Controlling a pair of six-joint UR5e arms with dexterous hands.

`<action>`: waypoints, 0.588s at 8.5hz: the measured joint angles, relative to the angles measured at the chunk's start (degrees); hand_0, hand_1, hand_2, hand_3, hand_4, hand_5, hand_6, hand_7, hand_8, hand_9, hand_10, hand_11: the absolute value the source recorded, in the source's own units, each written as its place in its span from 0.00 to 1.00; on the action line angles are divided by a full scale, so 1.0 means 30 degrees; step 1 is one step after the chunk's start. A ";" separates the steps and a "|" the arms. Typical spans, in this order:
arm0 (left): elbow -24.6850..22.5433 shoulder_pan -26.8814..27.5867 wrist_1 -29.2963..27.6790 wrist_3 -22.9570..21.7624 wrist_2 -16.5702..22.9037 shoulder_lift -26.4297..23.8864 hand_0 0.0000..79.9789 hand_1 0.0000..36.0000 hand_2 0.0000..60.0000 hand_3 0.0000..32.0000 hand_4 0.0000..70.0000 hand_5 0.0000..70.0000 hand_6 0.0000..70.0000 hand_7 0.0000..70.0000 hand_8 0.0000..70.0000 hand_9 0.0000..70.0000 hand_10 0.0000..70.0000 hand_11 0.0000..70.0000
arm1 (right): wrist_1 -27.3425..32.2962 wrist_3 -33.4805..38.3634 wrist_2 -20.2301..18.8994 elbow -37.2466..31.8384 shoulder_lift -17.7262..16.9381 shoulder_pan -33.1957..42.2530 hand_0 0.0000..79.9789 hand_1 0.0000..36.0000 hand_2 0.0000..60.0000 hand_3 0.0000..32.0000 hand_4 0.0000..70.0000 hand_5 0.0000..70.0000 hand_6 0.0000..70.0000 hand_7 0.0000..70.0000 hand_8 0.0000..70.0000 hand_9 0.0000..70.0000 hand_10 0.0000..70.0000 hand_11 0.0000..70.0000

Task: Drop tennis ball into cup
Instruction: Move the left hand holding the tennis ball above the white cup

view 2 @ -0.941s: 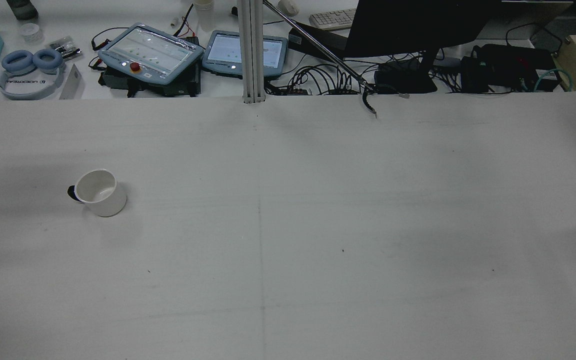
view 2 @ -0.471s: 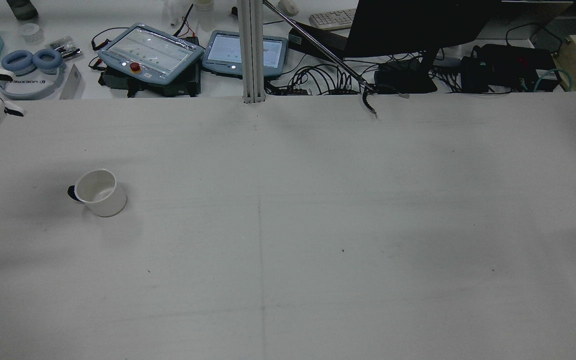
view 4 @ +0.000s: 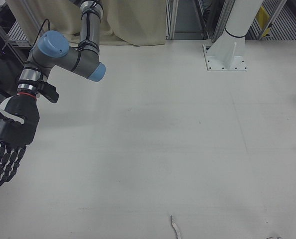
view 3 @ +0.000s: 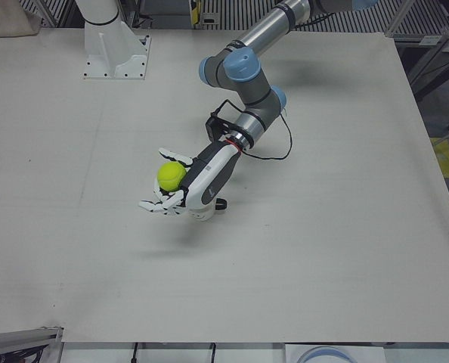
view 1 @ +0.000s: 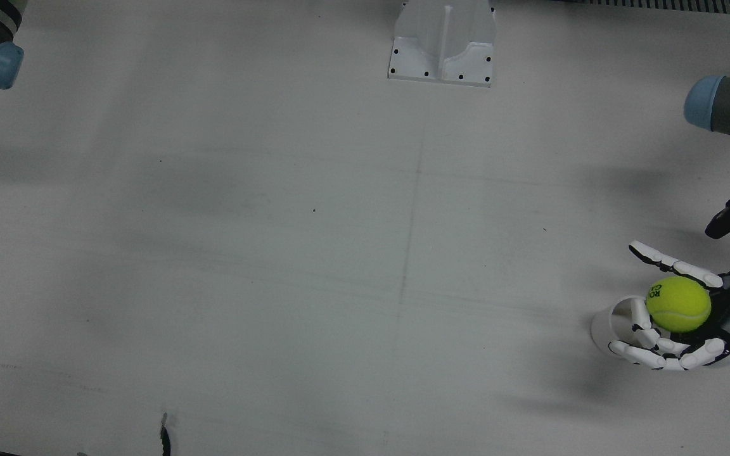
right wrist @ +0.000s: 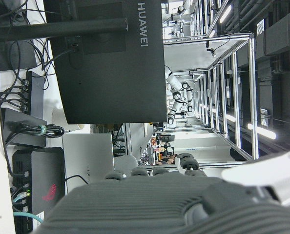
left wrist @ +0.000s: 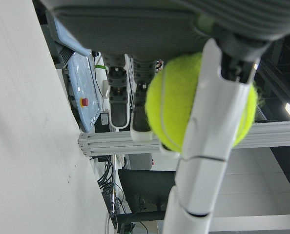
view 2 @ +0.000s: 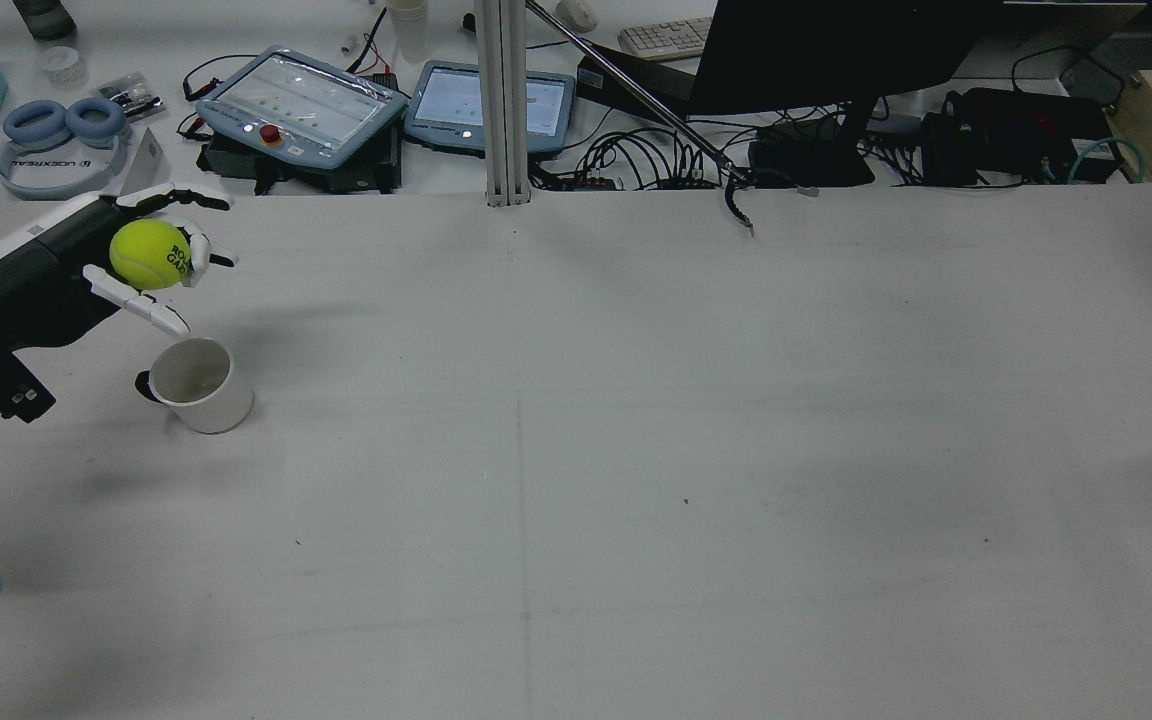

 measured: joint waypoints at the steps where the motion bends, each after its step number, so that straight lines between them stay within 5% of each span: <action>1: 0.0490 0.0327 -0.0373 0.0243 -0.0066 -0.0086 1.00 0.63 0.02 0.00 0.29 0.43 1.00 1.00 0.82 0.79 0.32 0.49 | 0.0000 0.0000 -0.0002 0.0000 0.0000 0.0000 0.00 0.00 0.00 0.00 0.00 0.00 0.00 0.00 0.00 0.00 0.00 0.00; 4: 0.1826 0.0783 -0.1422 0.0498 -0.0125 -0.0097 1.00 0.64 0.00 0.00 0.29 0.40 1.00 1.00 0.81 0.78 0.31 0.48 | 0.0000 0.0000 -0.0004 0.0000 0.0000 -0.0001 0.00 0.00 0.00 0.00 0.00 0.00 0.00 0.00 0.00 0.00 0.00 0.00; 5: 0.1998 0.0814 -0.1553 0.0520 -0.0127 -0.0079 0.93 0.61 0.01 0.00 0.26 0.39 1.00 0.91 0.76 0.68 0.30 0.47 | 0.0000 0.0000 -0.0004 -0.0001 0.0001 -0.0001 0.00 0.00 0.00 0.00 0.00 0.00 0.00 0.00 0.00 0.00 0.00 0.00</action>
